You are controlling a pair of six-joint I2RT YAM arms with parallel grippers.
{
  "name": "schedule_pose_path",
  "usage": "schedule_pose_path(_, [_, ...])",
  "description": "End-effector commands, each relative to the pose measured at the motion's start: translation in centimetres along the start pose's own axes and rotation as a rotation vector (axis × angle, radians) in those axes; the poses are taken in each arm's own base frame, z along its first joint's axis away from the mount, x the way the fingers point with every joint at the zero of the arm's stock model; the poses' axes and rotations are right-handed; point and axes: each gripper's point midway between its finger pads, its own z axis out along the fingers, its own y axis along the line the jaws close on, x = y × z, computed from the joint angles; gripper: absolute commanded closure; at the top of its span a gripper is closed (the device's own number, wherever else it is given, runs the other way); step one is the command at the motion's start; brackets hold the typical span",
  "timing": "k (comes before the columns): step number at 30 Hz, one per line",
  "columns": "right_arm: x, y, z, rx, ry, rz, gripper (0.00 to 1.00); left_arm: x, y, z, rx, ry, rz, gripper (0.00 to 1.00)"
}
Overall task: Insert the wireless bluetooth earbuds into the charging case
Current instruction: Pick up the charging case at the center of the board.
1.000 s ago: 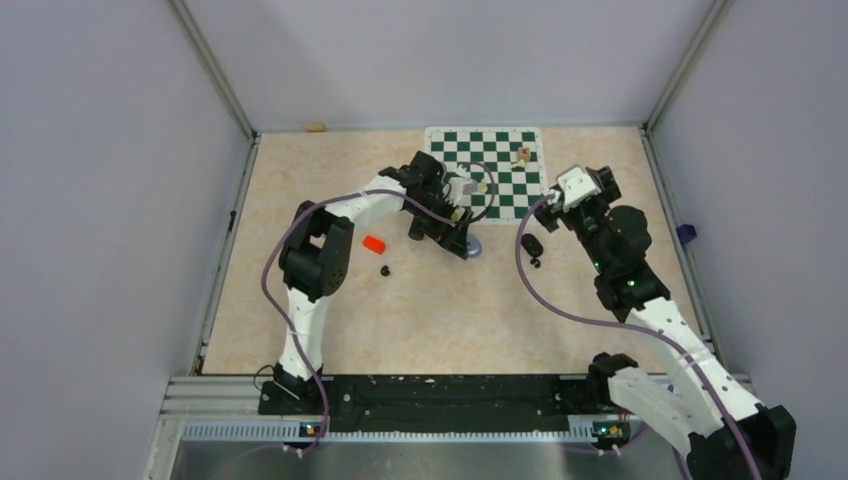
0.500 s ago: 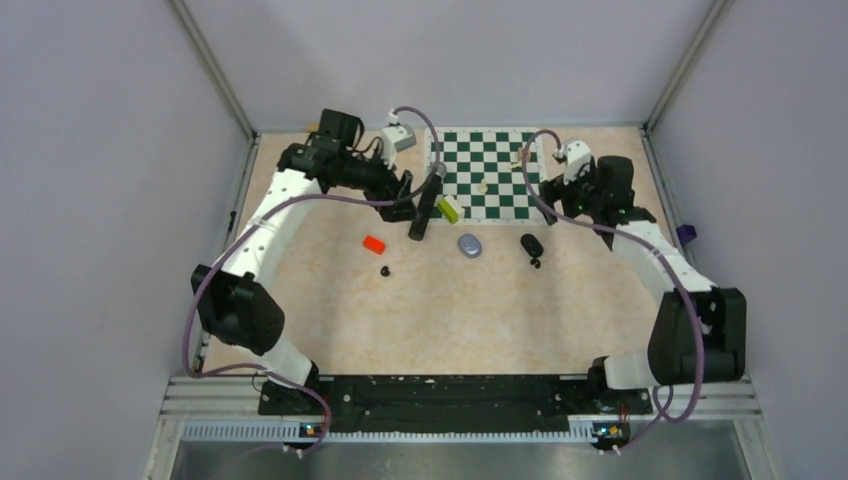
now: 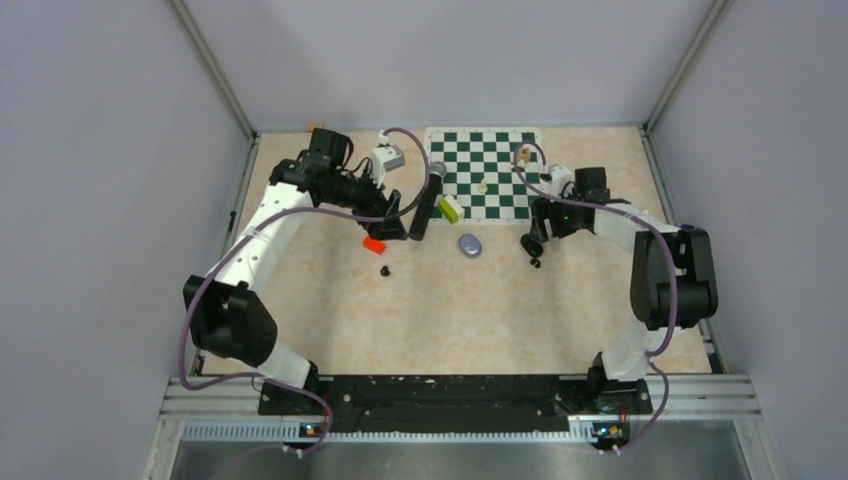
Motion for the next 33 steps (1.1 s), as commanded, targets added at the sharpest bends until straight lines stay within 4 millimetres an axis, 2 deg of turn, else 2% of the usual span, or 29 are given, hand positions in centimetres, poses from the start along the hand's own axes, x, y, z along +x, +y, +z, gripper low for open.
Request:
schedule_pose_path(1, [-1.7,0.7,0.9,-0.006,-0.008,-0.017,0.30,-2.1,-1.6,-1.2,0.018,-0.099,0.074,0.01])
schedule_pose_path(6, [-0.6,1.4,1.6,-0.035,0.048,-0.011,0.35,-3.3,-2.8,-1.6,0.038,-0.150,0.087,0.01])
schedule_pose_path(9, [-0.6,1.3,1.5,-0.032,0.052,-0.012,0.35,-3.8,-3.4,-1.8,0.054,-0.177,0.091,0.01])
schedule_pose_path(16, [-3.1,2.2,-1.0,-0.089,-0.040,-0.046,0.33,-4.0,-3.6,-1.9,0.035,-0.208,0.083,0.01])
schedule_pose_path(23, [-2.9,2.0,-2.7,-0.190,-0.079,-0.030,0.32,-4.8,-3.8,-1.7,0.038,-0.235,0.071,0.01])
schedule_pose_path(26, [-2.1,0.9,-3.1,-0.193,-0.064,-0.008,0.32,-5.0,-4.2,-1.8,0.047,-0.240,0.076,0.01])
schedule_pose_path(33, [0.3,0.4,-2.1,-0.200,0.026,-0.007,0.35,-4.9,-5.0,-2.3,0.042,-0.264,0.099,0.01])
